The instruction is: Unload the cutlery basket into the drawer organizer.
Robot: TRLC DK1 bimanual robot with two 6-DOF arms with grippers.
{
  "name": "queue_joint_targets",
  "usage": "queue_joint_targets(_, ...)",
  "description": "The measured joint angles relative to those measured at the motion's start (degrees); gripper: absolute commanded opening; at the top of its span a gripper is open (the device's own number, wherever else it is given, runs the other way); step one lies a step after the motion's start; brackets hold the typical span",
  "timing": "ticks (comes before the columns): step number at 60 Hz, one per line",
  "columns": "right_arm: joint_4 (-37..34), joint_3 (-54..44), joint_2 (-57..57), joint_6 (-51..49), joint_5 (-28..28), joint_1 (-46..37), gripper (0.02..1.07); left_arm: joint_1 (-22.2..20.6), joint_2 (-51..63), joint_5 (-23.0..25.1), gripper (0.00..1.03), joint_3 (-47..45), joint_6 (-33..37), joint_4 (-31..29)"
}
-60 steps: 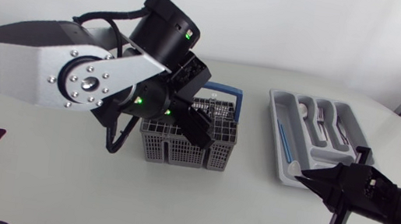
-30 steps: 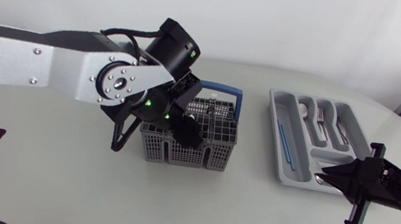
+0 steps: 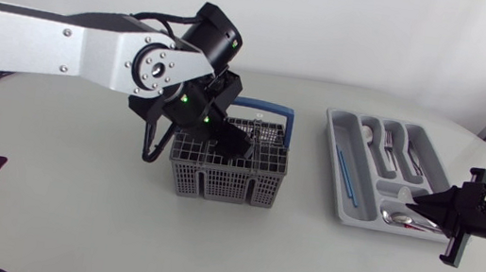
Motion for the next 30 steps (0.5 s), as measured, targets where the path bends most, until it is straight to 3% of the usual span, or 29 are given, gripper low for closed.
queue_joint_targets(15, -0.42, 2.14, 3.17, -3.78, 1.03, -1.88, 0.08, 0.59, 1.64, 1.95, 0.65, 2.34, -1.22, -0.59)
queue_joint_targets(30, -1.90, 4.57, 7.19, -11.56, 4.15, -3.34, 0.08, 0.57, 2.89, 2.86, 0.57, 3.45, -1.64, -0.57)
